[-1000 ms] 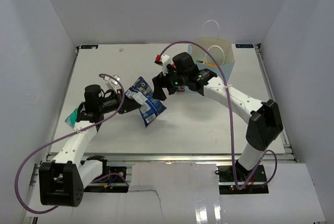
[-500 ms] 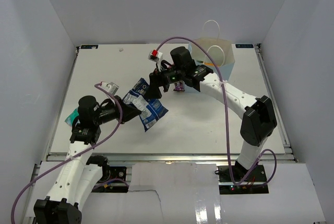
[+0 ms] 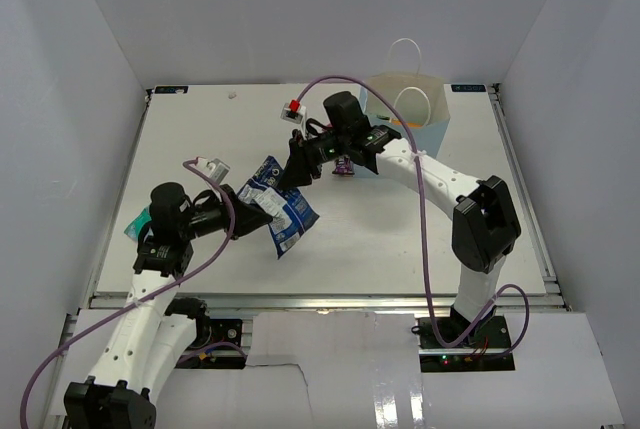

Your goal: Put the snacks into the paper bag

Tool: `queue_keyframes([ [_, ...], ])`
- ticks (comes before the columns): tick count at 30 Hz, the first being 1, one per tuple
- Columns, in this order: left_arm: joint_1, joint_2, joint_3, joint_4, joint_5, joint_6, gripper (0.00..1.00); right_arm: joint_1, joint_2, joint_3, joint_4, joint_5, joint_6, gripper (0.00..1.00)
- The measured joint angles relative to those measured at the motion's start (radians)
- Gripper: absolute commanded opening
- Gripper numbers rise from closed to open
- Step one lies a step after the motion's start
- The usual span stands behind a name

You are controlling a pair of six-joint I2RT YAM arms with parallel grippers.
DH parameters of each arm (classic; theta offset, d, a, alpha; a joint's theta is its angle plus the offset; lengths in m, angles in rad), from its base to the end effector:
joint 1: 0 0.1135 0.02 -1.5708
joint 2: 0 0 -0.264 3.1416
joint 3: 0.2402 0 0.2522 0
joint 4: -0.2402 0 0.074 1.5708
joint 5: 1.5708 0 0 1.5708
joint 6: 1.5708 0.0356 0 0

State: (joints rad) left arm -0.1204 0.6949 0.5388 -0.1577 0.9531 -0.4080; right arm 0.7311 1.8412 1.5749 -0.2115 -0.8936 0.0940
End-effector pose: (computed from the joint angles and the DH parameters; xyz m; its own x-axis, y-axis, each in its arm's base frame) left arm 0.1539 -0.0479 0.2745 -0.6143 -0.1571 -0.7733 0.6489 0.4570 -0.6084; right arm 0.3002 0.3065 0.3170 -0.4284 -0.3052 -0.8505 -0.8973 0.0332 0.4401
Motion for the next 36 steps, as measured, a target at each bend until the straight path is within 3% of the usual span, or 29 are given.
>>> queue_keyframes([
  [4,-0.002,0.002,0.016,0.0,0.016,-0.003,0.0,-0.001,0.0,0.005,0.005,0.005,-0.002,0.08],
  [7,-0.003,0.002,0.031,0.001,0.024,-0.004,0.0,-0.001,0.0,0.026,-0.011,0.024,-0.008,0.08],
  [11,-0.002,0.005,0.04,0.01,0.011,-0.008,0.21,-0.005,0.0,0.087,-0.031,0.055,-0.035,0.08],
  [12,-0.002,0.006,0.044,0.012,0.007,-0.009,0.34,-0.008,-0.003,0.1,-0.032,0.059,-0.044,0.08],
  [14,-0.002,0.006,0.051,0.023,-0.002,-0.019,0.48,-0.022,-0.018,0.111,-0.033,0.069,-0.06,0.08],
  [15,-0.002,0.006,0.055,0.029,-0.006,-0.026,0.64,-0.035,-0.029,0.112,-0.033,0.068,-0.074,0.08],
  [18,-0.002,0.001,0.065,0.051,-0.028,-0.053,0.78,-0.08,-0.071,0.114,-0.032,0.056,-0.107,0.08],
  [28,-0.002,0.047,0.142,0.152,-0.06,-0.102,0.85,-0.243,-0.16,0.364,0.014,0.077,-0.087,0.08],
  [36,-0.002,0.067,0.15,0.163,-0.139,-0.086,0.85,-0.482,-0.176,0.554,0.108,0.259,-0.019,0.08],
])
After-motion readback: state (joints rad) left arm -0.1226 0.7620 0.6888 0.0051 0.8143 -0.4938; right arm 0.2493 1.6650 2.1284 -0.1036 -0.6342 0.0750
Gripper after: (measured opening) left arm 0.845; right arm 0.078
